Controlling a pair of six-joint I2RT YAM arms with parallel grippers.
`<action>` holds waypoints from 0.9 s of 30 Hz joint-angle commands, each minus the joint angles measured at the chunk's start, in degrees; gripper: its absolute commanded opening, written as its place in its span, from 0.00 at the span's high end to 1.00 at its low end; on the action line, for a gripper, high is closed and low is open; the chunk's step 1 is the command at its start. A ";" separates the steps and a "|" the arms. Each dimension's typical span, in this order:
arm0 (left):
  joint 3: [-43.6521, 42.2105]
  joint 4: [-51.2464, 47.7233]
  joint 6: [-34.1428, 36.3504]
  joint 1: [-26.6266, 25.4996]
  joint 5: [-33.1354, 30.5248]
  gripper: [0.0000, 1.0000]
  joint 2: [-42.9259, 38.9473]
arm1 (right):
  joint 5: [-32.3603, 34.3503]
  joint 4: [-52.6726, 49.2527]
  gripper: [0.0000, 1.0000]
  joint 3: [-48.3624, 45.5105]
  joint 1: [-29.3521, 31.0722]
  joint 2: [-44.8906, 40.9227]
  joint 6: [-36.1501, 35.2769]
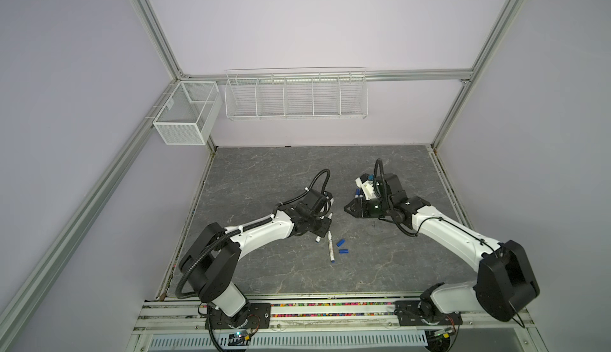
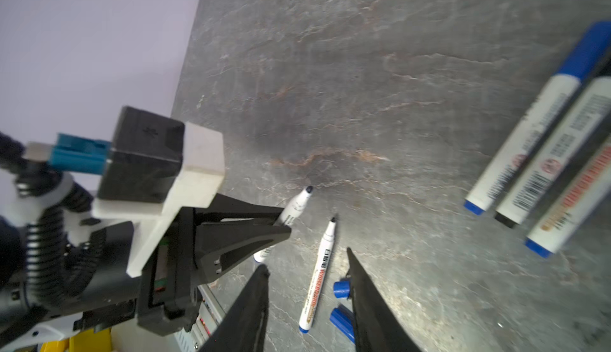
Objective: Insert the pens into the pen caps
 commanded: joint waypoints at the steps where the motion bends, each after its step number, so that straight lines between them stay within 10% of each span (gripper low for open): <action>1: 0.91 3.79 0.22 0.33 3.44 1.00 -0.08 | -3.54 7.58 0.55 -1.27 0.17 -0.35 3.93; 19: -2.35 9.71 -1.08 0.27 4.38 1.00 -5.09 | -4.02 9.62 0.55 0.13 3.55 7.18 5.80; 27: -2.95 10.95 -1.37 0.26 4.15 1.00 -5.35 | -5.83 13.84 0.82 -0.63 3.69 8.37 8.92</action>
